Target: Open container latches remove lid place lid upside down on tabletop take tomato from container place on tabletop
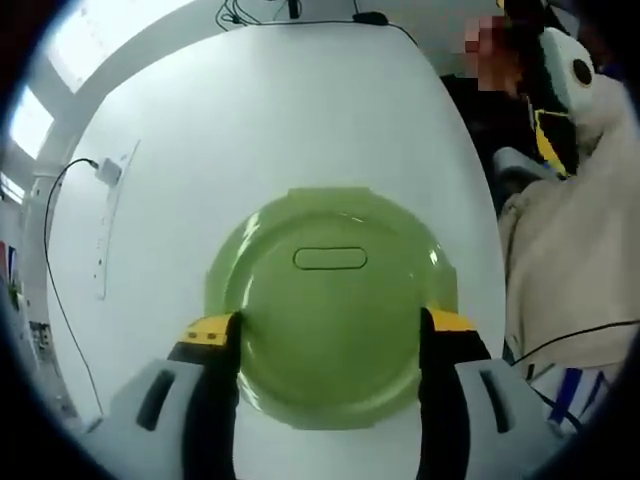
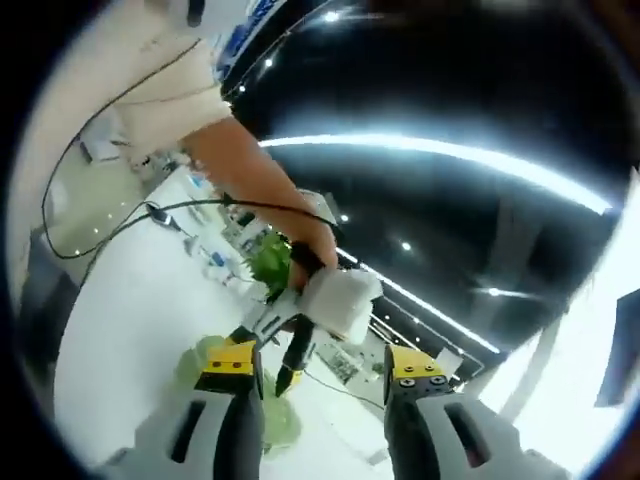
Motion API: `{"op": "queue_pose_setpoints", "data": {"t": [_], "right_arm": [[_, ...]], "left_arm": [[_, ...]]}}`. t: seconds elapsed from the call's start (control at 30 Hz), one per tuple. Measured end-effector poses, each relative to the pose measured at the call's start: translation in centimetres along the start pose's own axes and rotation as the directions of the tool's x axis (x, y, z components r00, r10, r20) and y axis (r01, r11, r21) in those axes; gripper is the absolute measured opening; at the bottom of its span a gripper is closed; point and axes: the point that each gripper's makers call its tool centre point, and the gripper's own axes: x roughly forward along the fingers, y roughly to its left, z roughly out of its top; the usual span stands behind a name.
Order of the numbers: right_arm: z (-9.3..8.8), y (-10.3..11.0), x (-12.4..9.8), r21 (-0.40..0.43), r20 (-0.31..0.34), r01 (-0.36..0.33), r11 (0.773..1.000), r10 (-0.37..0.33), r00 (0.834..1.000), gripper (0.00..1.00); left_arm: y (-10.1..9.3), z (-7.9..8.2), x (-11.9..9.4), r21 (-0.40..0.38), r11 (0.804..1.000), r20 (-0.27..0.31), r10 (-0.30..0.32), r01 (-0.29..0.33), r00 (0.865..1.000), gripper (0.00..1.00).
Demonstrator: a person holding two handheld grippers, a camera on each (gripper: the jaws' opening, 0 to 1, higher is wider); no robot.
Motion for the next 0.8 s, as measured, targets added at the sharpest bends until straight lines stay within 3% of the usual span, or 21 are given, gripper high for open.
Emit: {"op": "queue_pose_setpoints", "data": {"t": [0.17,0.5,0.57,0.63,0.8], "right_arm": [[0.3,3.1,0.8,-0.120,0.039,-0.080,0.990,0.085,0.996,0.44],[0.2,5.2,1.5,-0.165,0.065,-0.153,0.974,0.165,0.984,0.43],[-0.1,6.4,1.5,-0.196,0.076,-0.194,0.961,0.213,0.974,0.43],[-0.7,7.9,1.5,-0.269,0.084,-0.243,0.932,0.274,0.958,0.49],[-0.2,9.4,1.8,-0.362,0.094,-0.246,0.899,0.297,0.950,0.49]], "left_arm": [[0.1,0.0,0.0,-0.001,1.000,-0.003,0.001,-0.001,1.000,0.65],[0.1,0.1,0.0,-0.002,1.000,0.019,-0.001,0.001,1.000,0.66],[0.1,0.1,0.0,-0.003,1.000,0.022,-0.001,0.001,1.000,0.66],[0.1,0.1,0.0,-0.003,1.000,0.022,0.000,0.001,1.000,0.66],[0.1,0.1,0.0,-0.001,1.000,0.015,-0.001,0.001,1.000,0.66]]}}
